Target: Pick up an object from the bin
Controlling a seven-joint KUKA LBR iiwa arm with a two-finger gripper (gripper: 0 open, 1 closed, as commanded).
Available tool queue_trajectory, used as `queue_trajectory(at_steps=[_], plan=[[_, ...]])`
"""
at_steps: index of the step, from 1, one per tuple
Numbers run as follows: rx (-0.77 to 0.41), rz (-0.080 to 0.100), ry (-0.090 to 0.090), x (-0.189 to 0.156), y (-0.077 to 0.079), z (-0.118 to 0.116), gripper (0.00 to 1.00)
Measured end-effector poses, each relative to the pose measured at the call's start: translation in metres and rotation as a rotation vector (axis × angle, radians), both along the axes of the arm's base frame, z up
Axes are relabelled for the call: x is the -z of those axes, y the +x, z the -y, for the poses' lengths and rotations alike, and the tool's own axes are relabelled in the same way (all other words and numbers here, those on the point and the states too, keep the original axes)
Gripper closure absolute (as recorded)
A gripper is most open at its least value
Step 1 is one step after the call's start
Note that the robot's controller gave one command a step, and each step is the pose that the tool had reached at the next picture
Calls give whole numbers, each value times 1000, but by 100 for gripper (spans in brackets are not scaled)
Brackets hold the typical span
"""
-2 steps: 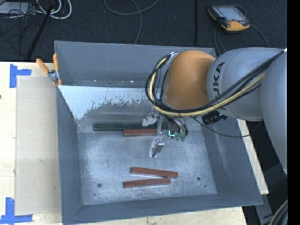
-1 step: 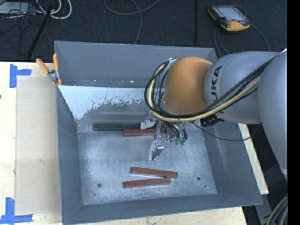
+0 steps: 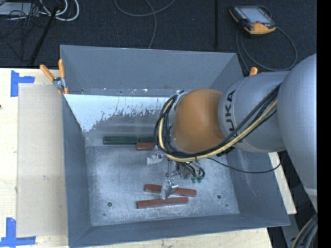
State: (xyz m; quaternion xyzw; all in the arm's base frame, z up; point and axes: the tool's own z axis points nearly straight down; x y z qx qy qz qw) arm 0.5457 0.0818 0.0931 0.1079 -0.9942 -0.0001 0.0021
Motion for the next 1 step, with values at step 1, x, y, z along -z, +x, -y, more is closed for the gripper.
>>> queue_trajectory(at_steps=[1], plan=[[-115, 3, 1, 8, -61, 1, 100]])
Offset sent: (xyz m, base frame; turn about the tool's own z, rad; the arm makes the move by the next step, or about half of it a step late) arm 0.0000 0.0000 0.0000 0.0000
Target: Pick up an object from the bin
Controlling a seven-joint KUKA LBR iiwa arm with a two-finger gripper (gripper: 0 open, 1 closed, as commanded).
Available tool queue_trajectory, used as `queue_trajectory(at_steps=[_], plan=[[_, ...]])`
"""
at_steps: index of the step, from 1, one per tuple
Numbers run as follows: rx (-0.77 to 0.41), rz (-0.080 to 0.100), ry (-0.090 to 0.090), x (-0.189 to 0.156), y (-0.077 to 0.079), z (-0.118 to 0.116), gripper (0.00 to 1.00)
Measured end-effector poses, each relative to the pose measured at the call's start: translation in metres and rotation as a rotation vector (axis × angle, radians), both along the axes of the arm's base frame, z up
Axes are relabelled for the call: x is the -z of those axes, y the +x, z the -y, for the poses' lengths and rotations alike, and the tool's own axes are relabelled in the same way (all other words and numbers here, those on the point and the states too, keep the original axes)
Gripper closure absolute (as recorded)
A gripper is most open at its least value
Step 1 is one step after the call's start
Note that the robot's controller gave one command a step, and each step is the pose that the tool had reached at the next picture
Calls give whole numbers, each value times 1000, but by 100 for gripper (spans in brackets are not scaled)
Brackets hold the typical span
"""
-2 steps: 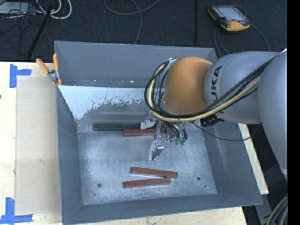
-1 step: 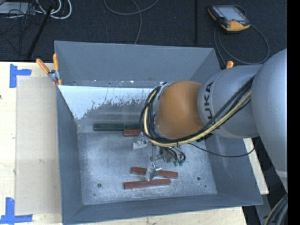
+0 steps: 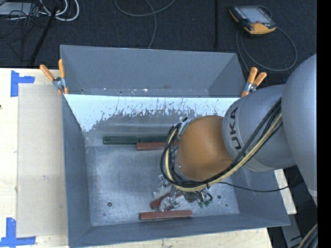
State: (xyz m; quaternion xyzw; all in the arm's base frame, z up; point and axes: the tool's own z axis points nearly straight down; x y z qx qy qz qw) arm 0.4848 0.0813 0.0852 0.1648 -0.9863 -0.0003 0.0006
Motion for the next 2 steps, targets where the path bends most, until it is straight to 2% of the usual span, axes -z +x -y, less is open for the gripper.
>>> queue_trajectory(at_steps=[1, 2], plan=[[1, 0, 0, 0, 0, 0, 100], [6, 4, 0, -154, 9, 16, 100]])
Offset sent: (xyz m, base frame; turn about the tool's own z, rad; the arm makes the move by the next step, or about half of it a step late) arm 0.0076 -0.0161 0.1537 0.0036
